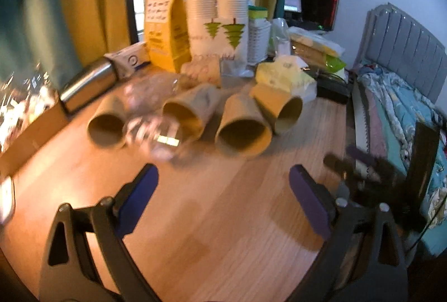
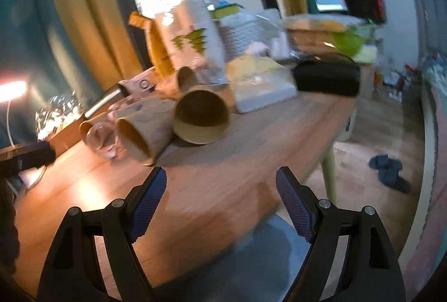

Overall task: Flip cup upside down
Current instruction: 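Move the left gripper down toward a tan paper cup lying on its side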

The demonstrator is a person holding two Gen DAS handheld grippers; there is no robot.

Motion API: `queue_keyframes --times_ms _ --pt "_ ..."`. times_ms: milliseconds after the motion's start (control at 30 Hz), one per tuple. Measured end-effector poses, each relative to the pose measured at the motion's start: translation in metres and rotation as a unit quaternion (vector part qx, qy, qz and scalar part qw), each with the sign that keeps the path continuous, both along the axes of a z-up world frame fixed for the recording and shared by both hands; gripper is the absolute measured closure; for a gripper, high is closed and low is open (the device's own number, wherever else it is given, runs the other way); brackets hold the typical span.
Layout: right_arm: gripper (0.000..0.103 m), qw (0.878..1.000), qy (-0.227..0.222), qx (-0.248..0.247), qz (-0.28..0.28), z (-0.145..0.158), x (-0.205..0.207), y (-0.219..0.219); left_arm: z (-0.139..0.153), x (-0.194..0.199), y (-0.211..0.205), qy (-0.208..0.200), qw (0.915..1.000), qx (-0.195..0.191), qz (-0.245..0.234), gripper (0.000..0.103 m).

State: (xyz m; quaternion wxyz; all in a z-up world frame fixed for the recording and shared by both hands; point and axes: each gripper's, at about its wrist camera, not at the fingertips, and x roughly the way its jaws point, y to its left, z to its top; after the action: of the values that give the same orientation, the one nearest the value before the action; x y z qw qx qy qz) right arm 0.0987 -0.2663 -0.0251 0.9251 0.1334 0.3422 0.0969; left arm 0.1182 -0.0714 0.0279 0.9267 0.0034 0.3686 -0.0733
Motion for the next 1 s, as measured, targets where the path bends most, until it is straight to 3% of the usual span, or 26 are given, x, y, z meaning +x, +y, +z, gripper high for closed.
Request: queue_keyframes --times_ms 100,167,367,633,1000 --pt "0.020 1.000 0.006 0.022 0.006 -0.006 0.003 -0.012 0.009 0.040 -0.014 0.051 0.9978 -0.043 -0.004 0.007" --pt "0.020 0.999 0.003 0.027 0.016 -0.005 0.006 -0.016 0.013 0.060 -0.026 0.064 0.9965 -0.053 -0.005 0.007" --pt "0.020 0.998 0.000 0.048 0.047 -0.007 0.022 -0.030 0.018 0.113 -0.082 0.083 0.9964 -0.008 -0.018 0.007" --pt "0.020 0.994 -0.007 0.104 0.041 -0.012 0.025 -0.066 -0.009 0.163 -0.123 0.136 0.9903 0.030 -0.002 0.007" --pt "0.020 0.988 -0.009 0.149 0.040 -0.017 0.024 -0.091 -0.049 0.202 -0.134 0.219 0.9727 0.071 0.030 0.008"
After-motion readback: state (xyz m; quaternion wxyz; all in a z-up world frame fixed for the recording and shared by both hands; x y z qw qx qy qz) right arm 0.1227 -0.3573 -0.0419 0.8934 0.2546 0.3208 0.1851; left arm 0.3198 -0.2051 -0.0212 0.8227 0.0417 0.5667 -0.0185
